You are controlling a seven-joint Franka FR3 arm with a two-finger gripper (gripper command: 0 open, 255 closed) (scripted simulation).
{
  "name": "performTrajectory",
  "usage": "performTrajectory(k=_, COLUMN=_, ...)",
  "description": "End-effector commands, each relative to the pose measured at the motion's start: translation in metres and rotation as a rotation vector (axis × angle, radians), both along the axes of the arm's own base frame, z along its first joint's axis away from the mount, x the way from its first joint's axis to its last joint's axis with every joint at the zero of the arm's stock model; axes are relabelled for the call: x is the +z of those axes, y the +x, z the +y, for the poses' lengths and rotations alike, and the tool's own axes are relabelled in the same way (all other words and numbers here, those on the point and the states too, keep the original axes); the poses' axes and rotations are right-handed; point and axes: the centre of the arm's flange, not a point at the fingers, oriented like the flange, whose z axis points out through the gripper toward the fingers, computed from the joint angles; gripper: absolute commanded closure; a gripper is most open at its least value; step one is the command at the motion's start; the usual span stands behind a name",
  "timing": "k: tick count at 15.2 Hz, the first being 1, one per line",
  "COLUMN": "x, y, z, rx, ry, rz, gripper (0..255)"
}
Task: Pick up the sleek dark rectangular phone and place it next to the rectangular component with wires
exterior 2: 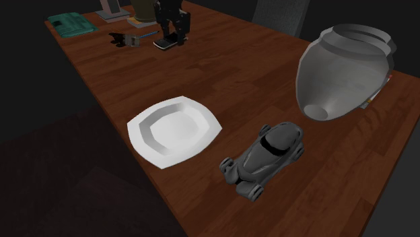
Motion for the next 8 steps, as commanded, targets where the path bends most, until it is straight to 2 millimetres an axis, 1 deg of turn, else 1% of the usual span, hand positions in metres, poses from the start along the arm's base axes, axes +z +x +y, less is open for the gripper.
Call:
performTrajectory(k=1, x=-0.001, y=0.004, z=0.027, rx=-0.002, ry=0.000, rz=0.000, gripper=255)
performTrajectory(k=8, x=-0.001, y=0.011, z=0.119, rx=-0.002, ry=0.000, rz=0.000, gripper=255)
